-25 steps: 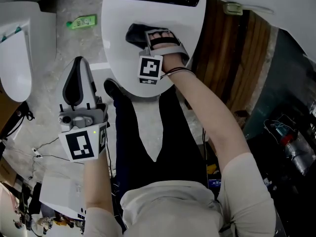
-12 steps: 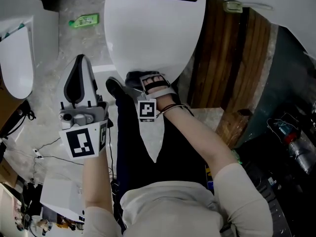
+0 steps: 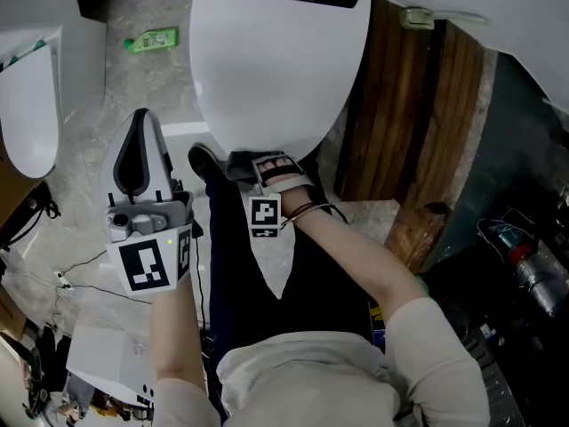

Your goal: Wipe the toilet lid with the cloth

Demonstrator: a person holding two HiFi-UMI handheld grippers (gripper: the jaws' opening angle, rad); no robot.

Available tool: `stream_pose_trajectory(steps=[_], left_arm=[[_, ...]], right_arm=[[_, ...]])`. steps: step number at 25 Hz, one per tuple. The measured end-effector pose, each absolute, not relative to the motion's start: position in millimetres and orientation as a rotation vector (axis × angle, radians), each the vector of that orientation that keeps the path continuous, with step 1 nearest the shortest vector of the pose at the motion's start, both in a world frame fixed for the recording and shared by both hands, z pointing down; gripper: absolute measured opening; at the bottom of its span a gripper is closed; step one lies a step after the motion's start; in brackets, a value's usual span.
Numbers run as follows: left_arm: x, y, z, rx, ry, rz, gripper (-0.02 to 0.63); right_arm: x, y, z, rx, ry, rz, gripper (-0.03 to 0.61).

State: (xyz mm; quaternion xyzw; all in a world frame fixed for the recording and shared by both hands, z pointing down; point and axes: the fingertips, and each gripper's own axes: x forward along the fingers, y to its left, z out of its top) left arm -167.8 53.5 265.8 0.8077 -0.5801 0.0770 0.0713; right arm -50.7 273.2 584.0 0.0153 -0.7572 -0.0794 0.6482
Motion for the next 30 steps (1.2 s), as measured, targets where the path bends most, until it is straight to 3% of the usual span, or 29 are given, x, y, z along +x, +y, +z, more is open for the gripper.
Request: stream_pose_trajectory(steps=[9,18,30], left_arm=[[-180,49,272,2.401,-1.762,0.235,0.015],[-198,29,274,2.363,-1.772,0.231,0.015],[-222,1,280,2.346,-1.767,0.223,0.015]], right_arm=[[-37,148,542,0.319,-1.763,-0.196,0.066],[-61,-19,486,0.48,-1.742,-0.43,0.066],[-82,-126,514,0.43,-1.584,-0.575,0.066]])
